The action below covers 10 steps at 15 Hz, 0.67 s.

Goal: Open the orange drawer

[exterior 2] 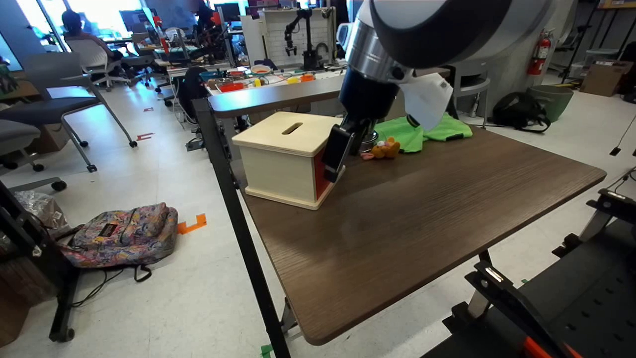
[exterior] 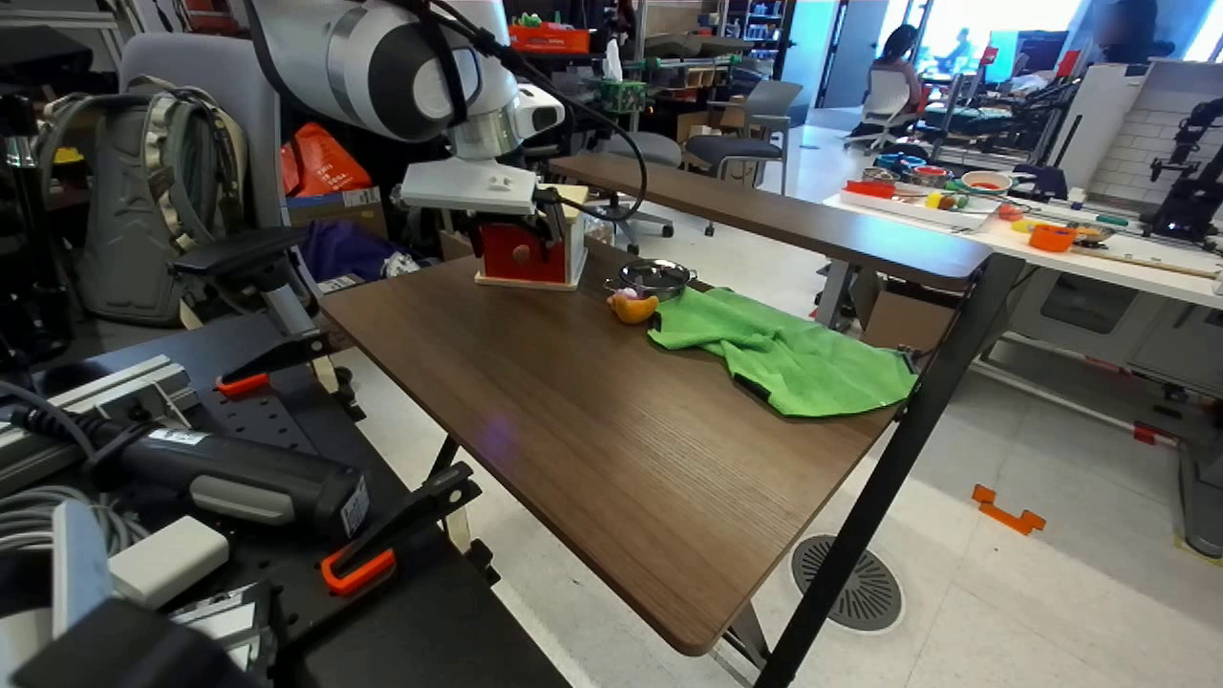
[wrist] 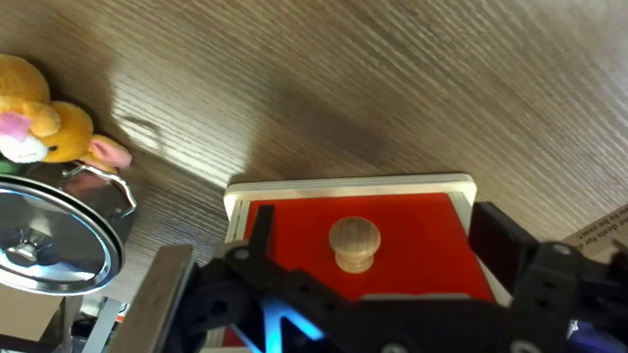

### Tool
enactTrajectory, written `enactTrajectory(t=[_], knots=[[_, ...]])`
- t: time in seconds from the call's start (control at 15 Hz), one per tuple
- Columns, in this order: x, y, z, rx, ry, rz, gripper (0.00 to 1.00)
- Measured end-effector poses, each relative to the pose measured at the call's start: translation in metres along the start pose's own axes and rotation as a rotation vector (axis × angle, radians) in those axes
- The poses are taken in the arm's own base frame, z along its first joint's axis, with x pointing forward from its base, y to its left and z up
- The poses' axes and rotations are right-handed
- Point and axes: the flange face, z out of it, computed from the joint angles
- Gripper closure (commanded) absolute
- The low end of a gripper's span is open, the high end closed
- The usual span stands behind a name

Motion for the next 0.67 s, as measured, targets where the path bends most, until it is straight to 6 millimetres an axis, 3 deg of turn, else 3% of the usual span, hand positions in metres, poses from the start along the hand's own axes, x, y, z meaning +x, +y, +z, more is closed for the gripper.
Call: enactTrajectory(t=[0.07,0.2,0.67], knots=[[0.0012,0.0012,0.0023,0.002,0.003,0.004,0.28],[0.0041,0.0028,0.0053,0.005,0.009,0.01,0.31],[0.0059,0.0064,0.0085,0.007,0.015,0.02,0.84]])
